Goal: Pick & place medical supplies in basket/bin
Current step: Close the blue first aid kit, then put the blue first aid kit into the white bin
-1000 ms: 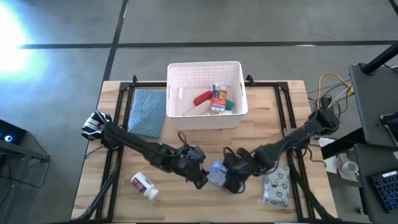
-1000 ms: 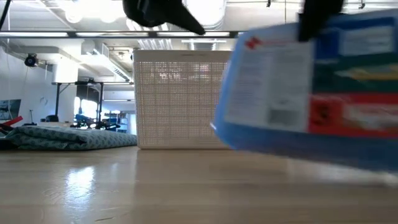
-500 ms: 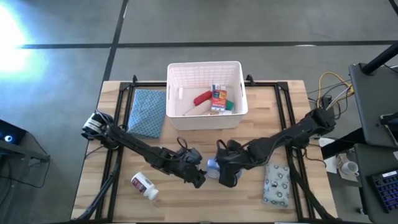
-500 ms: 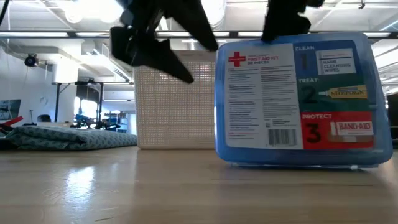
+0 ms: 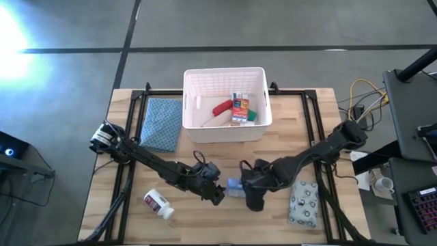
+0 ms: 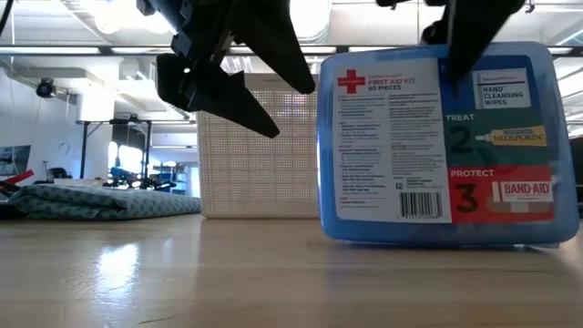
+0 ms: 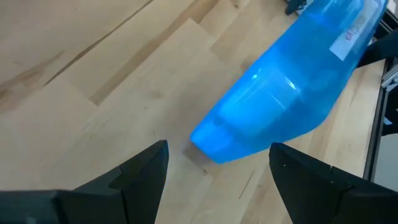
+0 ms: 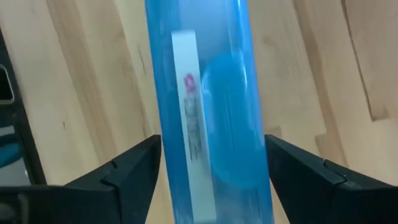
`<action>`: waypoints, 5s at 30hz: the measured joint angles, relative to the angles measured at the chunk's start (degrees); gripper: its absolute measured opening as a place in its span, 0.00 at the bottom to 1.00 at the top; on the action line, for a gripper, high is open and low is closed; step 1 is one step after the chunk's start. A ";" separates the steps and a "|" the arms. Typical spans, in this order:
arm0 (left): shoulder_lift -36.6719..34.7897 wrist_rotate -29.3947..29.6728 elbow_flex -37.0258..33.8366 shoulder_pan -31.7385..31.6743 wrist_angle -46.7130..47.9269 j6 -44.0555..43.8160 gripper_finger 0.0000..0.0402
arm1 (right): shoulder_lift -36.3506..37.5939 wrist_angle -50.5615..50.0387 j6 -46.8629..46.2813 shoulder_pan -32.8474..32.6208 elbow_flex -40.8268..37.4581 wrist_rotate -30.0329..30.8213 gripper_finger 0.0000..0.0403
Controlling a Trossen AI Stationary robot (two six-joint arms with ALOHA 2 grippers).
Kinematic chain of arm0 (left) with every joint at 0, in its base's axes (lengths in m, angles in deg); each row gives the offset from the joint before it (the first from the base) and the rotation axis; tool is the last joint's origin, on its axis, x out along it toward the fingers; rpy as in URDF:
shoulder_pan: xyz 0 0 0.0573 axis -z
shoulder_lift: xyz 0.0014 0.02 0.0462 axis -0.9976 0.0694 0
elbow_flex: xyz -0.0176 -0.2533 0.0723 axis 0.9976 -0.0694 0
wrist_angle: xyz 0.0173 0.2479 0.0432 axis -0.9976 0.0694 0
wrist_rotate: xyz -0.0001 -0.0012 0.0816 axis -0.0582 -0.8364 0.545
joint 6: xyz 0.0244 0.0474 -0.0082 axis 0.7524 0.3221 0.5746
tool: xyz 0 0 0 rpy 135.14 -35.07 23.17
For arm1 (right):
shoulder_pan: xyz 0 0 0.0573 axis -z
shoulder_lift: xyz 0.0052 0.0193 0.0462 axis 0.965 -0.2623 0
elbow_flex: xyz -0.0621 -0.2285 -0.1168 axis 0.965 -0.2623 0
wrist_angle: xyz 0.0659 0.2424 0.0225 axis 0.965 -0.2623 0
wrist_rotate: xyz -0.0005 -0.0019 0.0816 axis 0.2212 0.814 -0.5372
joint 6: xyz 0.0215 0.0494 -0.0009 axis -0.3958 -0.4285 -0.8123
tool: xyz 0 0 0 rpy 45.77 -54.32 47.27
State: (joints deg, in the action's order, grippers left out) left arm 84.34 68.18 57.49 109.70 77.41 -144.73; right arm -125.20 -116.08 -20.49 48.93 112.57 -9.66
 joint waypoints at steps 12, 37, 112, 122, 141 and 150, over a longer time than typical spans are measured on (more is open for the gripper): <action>-0.20 -0.03 2.02 -0.04 -1.46 0.84 0.65 | 0.30 -4.60 -4.34 -5.88 -1.12 2.43 0.70; 2.90 -0.10 7.19 -1.39 -16.76 34.83 0.54 | 0.32 -3.46 -7.17 -7.39 -2.47 5.97 0.46; 7.10 -9.25 5.27 -4.20 -27.29 35.18 0.35 | 0.23 -2.15 -9.61 -7.36 -2.47 6.84 0.47; 7.75 -9.00 4.83 -4.13 -25.27 33.70 0.35 | 0.23 -2.01 -9.38 -7.36 -2.73 7.16 0.47; 0.74 -6.97 8.87 -2.99 -20.87 36.30 0.35 | 0.54 -1.89 -7.60 -7.39 -2.84 8.34 0.46; -13.31 16.28 6.90 4.53 -2.07 31.25 0.35 | 1.97 -2.50 -5.63 -7.39 -0.77 13.63 0.42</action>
State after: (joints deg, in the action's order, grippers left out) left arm 71.03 84.46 64.39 114.23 75.34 -113.49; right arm -123.23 -118.58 -26.11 41.54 111.80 3.97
